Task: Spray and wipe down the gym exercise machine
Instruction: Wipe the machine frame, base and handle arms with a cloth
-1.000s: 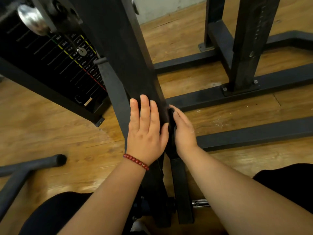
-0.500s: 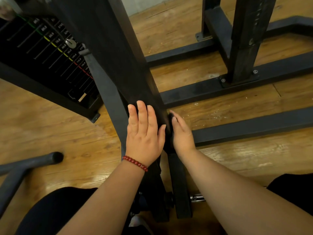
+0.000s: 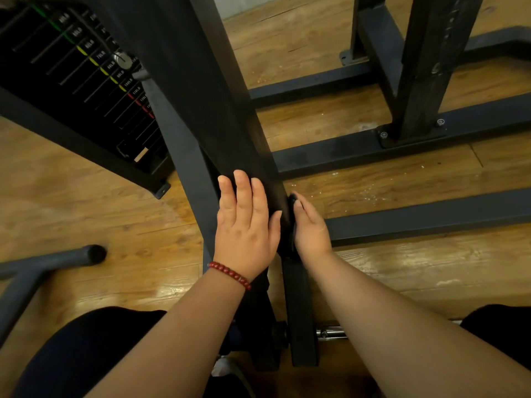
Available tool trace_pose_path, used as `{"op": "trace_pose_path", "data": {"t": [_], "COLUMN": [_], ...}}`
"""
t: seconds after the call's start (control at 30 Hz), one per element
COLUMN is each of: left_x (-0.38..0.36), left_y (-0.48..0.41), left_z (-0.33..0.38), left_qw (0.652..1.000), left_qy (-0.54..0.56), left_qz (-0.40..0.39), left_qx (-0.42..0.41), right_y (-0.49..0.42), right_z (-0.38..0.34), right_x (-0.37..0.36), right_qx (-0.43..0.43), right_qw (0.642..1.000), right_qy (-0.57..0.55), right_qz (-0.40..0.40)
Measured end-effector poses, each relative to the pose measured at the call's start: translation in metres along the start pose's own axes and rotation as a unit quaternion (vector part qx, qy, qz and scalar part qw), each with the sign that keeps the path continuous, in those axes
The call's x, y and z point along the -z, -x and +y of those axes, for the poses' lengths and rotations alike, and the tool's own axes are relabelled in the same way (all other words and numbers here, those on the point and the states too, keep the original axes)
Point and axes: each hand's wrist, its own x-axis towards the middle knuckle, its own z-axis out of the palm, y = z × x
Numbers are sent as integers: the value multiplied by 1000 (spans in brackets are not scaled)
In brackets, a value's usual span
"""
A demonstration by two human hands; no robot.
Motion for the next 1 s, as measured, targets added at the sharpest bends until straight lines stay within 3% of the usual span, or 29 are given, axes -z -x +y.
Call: {"op": "trace_pose_path", "data": {"t": [0.13,0.27,0.37,0.57,0.8,1.0], "left_x": [1,2,7,31,79,117], "left_y": [2,1,-1,-6,-54,-96], "left_z": [-2,-3,-3,-14,-31,-37], "left_qw": [1000,1000,1000,999,996,993], "left_qy": [1,-1,-10,-20,-15,-36], "left_qz": [5,11,8,15,67,101], "left_qx": [-9,-15,-21,-33,-51,-44], "right_y": [1,1,6,21,35,63], "right_z": [-11,-66,-64,-42,-124,-166], "right_x": [-14,-25,-22,-20,-37,-44], "right_qx": [-48,72,114,48,238,345], "right_qw": [995,994,992,998,971,937], "right_qy": [-58,-85,-48,-26,32,58], "right_qz": [64,17,0,44,2,-13]}}
